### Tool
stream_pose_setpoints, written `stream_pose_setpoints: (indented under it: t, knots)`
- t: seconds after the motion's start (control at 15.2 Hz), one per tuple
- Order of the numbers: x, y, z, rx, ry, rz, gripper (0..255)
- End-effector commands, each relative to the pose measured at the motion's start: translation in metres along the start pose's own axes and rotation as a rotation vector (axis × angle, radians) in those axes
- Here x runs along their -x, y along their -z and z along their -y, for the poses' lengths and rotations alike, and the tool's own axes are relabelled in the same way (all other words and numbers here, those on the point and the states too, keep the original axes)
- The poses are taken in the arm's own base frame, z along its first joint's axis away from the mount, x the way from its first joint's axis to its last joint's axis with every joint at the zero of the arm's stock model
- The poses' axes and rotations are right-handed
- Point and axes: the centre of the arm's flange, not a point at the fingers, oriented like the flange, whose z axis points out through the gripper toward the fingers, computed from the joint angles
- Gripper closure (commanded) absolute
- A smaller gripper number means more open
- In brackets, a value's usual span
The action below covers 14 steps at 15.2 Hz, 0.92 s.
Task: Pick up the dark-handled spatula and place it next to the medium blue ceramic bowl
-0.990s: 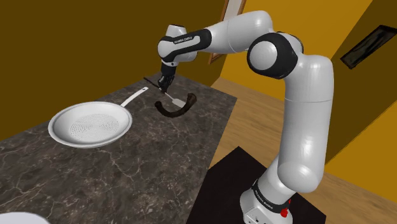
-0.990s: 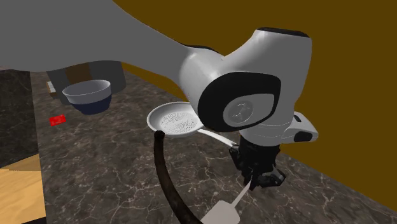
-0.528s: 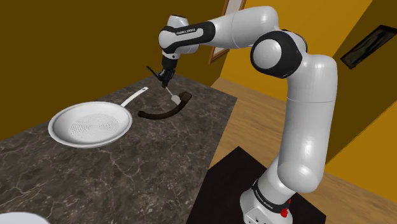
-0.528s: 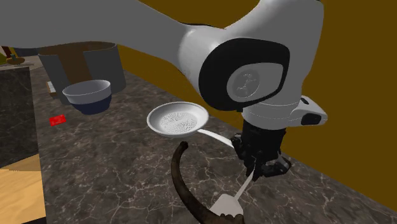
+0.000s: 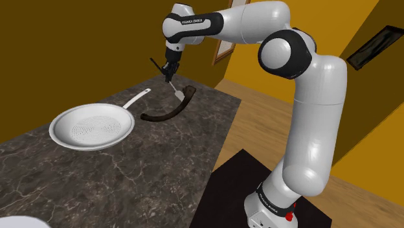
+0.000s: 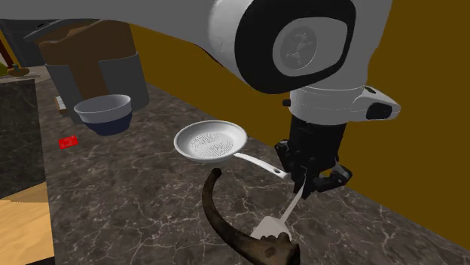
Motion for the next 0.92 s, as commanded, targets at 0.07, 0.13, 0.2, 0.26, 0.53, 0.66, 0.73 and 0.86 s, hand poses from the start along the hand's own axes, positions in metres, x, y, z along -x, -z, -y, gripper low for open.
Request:
stream_pose_setpoints:
  t: [0.07, 0.13, 0.2, 0.26, 0.53, 0.66, 0.73, 0.86]
  knots:
    - [0.0, 0.016, -0.001, 0.0, 0.0, 0.0, 255]
    - [-0.001, 0.021, -0.001, 0.0, 0.0, 0.0, 255]
    - [-0.001, 0.026, -0.001, 0.0, 0.0, 0.0, 255]
    - [-0.002, 0.032, -0.001, 0.0, 0.0, 0.0, 255]
    - [-0.003, 0.053, -0.001, 0.0, 0.0, 0.0, 255]
    - [-0.004, 0.063, -0.001, 0.0, 0.0, 0.0, 255]
    - [-0.004, 0.068, -0.001, 0.0, 0.0, 0.0, 255]
    - [-0.005, 0.079, -0.001, 0.0, 0.0, 0.0, 255]
